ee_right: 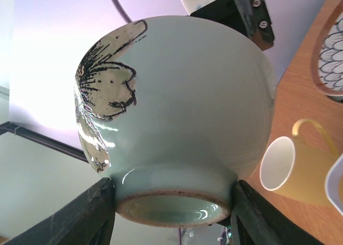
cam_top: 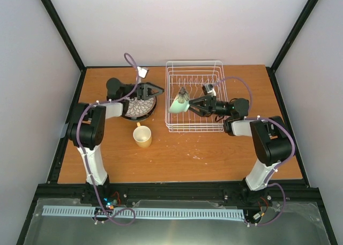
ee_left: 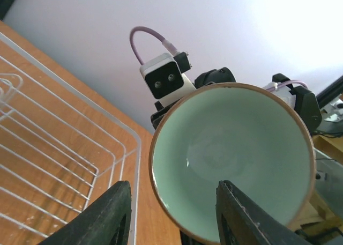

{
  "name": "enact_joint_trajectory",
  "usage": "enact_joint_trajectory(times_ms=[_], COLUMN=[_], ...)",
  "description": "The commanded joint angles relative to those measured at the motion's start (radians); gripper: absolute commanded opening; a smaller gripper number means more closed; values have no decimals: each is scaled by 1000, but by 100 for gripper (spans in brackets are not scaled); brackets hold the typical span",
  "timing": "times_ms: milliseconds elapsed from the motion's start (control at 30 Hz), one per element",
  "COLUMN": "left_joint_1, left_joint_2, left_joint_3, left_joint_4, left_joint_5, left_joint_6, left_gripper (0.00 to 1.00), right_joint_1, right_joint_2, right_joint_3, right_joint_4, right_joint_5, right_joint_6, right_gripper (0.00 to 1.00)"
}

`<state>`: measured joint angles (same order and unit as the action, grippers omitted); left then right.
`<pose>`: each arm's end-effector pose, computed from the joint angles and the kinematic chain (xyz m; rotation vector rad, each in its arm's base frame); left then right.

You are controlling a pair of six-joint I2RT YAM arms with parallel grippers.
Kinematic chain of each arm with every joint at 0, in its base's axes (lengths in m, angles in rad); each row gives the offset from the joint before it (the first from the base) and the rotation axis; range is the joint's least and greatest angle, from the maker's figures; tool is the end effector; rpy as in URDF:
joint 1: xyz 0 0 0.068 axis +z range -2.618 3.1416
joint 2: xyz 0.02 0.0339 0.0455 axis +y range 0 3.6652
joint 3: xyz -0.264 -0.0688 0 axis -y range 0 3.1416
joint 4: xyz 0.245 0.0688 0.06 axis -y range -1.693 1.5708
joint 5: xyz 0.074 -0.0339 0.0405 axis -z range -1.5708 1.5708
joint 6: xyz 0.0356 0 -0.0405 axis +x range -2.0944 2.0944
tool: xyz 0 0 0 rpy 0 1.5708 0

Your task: Load the mixed dishes into the dish rack

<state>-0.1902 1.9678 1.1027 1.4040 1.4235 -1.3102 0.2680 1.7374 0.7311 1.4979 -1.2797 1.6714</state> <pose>0.3809 -0.1092 0.2501 0.7655 1.6730 -1.8529 0.2993 0.1176 0.2387 -0.3624 1.8688 2.1456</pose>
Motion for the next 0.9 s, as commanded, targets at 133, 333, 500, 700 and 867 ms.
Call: enact_joint_trajectory(times_ms=[133,333,500,700,867], left_joint_1=[48,49,49,49,49], left_joint_2=[-220,-361,-422,-448,-461], left_joint_3=[219,260,229,217,222], left_joint_4=[-1319,-1627,-1703,-1827,-1888], left_joint_5=[-341,-657,-789,-965,-1070], left_joint_6=[1040,1228,1263,1292,1293], left_gripper=[44,42,43,42,42], right_joint_1=[-96,-59,-4,47,82], right_joint_2=[-84,-241,-187,-81,1], right_joint_3=[0,427,566,692,739], right_joint_4=[-110,-1902,-2113,-2336,-2392], right_joint_5=[-28,503,783,1065,1211], right_joint_6=[-224,-1439,-1496,-1539,-1522], right_gripper=[3,3,3,3,3])
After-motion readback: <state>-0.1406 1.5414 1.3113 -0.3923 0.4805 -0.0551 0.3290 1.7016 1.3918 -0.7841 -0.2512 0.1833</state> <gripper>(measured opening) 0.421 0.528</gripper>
